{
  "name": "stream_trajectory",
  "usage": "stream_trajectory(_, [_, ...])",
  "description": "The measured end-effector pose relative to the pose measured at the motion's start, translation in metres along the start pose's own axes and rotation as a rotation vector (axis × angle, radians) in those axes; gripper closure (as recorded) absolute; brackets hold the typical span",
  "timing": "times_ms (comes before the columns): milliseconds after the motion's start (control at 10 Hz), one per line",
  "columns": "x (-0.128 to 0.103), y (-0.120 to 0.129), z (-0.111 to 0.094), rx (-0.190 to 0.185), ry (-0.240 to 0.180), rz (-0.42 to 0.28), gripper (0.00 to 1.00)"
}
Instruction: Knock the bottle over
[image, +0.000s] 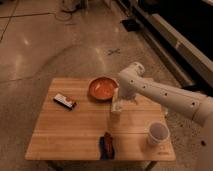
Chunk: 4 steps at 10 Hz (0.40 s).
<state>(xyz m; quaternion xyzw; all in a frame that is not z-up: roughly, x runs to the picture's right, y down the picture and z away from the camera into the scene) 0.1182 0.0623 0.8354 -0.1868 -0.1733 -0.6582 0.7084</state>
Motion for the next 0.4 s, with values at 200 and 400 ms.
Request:
stream_trajectory(200, [0.0035,-0.0033,0.0027,0.029,0.001,-0.007,0.20])
stream_trajectory(400, [0.0034,-0.0028,0.0026,0.030,0.002,-0.006,0.20])
